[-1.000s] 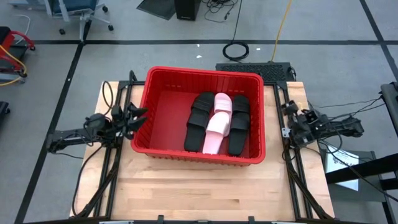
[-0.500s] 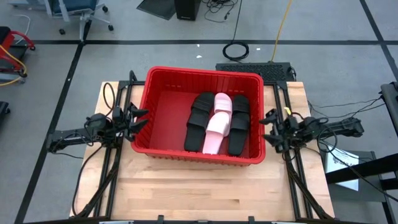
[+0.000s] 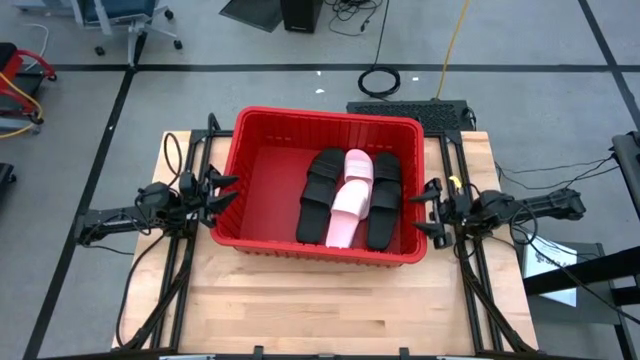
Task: Pick and place slides into bin
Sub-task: Return to Home Position
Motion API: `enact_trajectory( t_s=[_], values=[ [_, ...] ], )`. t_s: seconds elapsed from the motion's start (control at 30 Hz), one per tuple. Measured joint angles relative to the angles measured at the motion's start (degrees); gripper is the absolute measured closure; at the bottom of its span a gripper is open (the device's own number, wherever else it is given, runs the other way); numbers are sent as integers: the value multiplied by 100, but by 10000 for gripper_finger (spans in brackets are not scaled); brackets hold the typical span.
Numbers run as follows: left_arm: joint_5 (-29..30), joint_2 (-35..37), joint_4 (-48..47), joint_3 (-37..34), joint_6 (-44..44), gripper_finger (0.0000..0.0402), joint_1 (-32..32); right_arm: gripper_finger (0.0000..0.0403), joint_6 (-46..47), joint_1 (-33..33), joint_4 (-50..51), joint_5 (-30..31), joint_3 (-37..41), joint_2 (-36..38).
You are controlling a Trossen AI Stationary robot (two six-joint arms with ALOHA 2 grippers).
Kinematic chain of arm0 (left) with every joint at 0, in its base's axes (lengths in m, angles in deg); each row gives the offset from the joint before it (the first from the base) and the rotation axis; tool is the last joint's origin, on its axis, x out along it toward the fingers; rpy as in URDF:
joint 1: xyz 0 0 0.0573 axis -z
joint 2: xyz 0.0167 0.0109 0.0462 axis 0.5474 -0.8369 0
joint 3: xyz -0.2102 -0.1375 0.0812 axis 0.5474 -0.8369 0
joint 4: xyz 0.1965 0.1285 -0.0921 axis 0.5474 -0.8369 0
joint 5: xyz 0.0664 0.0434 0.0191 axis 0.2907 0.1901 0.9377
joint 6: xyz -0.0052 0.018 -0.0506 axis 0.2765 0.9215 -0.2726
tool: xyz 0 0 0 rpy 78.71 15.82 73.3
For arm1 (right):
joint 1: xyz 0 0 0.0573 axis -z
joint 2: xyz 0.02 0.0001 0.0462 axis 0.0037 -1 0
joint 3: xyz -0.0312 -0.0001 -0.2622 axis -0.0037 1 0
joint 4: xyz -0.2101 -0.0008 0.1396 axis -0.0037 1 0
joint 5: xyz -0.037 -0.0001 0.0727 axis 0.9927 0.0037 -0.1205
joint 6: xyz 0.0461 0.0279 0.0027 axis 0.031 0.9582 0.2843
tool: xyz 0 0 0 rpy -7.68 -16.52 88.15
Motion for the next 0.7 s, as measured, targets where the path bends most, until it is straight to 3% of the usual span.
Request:
enact_trajectory(
  t_s=[0.7],
  values=[
    [-1,2,81,20,9,160,0,122,-308,4,-92,9,4,0]
  ],
)
